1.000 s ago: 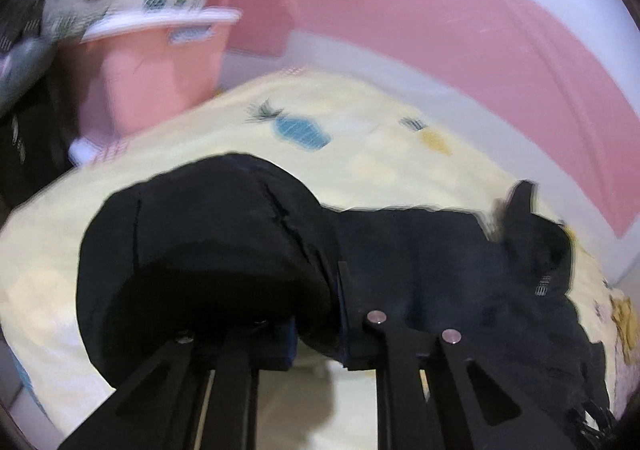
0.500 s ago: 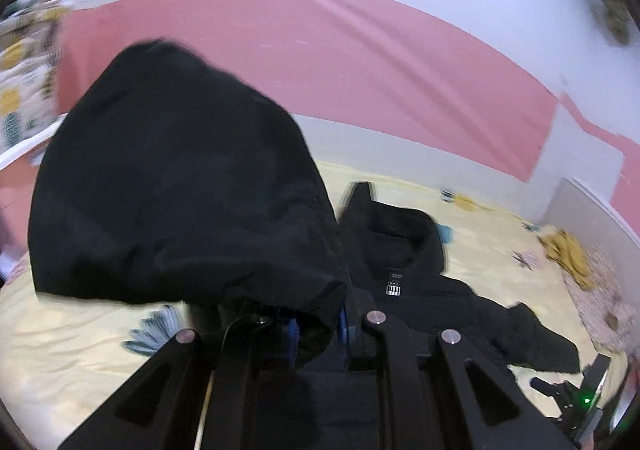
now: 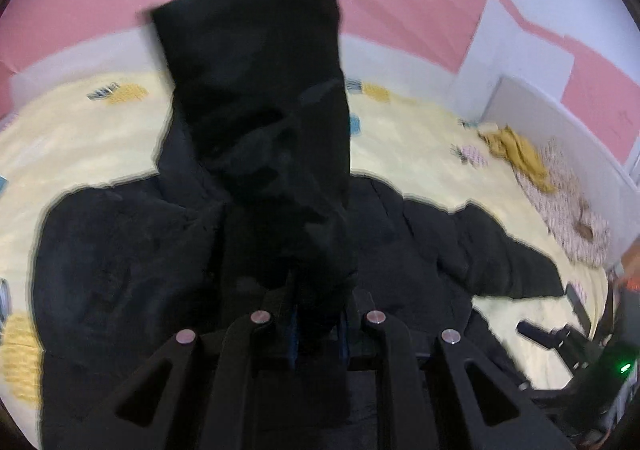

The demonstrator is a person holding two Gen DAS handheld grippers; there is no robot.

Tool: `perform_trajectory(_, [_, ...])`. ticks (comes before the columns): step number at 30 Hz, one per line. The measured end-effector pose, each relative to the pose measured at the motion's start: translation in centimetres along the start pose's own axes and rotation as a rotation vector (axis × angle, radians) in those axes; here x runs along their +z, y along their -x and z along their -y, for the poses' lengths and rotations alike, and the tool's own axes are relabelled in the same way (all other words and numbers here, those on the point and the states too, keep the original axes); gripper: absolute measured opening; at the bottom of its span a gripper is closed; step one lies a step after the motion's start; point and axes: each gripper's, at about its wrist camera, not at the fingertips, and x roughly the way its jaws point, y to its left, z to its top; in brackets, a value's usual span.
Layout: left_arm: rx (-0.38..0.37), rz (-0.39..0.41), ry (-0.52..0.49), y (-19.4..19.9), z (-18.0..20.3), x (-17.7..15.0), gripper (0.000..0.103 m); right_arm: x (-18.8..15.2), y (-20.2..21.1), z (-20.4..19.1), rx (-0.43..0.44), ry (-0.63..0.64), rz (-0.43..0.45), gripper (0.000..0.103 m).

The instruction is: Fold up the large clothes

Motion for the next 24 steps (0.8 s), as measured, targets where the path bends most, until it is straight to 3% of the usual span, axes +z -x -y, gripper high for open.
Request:
perform_trajectory(3, [-0.013, -0.052, -0.006, -2.5, 0.3, -0.9, 0.023, -0.1, -0.7, 0.5, 0.015, -0.020, -0.007, 0.067])
perform_trajectory(5, [-0.064, -0.095, 0.024, -3.9, 0.2, -1.4, 0.051, -0.2, -1.0, 0.8, 0.026, -0.037, -0.010, 0.067])
perform_trajectory(7, [-0.123, -0.117, 0.073, -4.3, 0.2, -1.4, 0.071, -0.1, -1.0, 1.1, 0.034, -0.053, -0.008, 0.067])
perform_trajectory(10, [-0.193, -0.102, 0.083, -3.0, 0.8, -1.3, 0.084, 0.2, -0.6, 1.8, 0.044, -0.079, 0.004, 0.067])
perform_trajectory(14, [-0.251, -0.044, 0.074, 1.1, 0.3, -0.5, 0.085, 1.2, 0.1, 2.3, 0.052, -0.112, 0.030, 0.067])
perform_trajectory(16, [-0.210, 0.014, 0.080, 3.5, -1.7, 0.1, 0.085, 1.9, 0.3, 2.2, 0.062, -0.121, 0.042, 0.067])
perform_trajectory(19, [-0.080, 0.083, 0.137, 6.0, -6.3, 1.2, 0.085, 3.0, -0.1, 1.3, 0.091, -0.108, 0.043, 0.067])
perform_trajectory(22, [0.068, 0.079, 0.233, 6.3, -12.5, 1.9, 0.083, 4.6, -1.7, -0.5, 0.135, -0.071, 0.036, 0.067])
perform_trajectory(24, [0.116, 0.055, 0.305, 5.8, -16.1, 1.9, 0.078, 5.5, -2.9, -1.5, 0.172, -0.055, 0.032, 0.067])
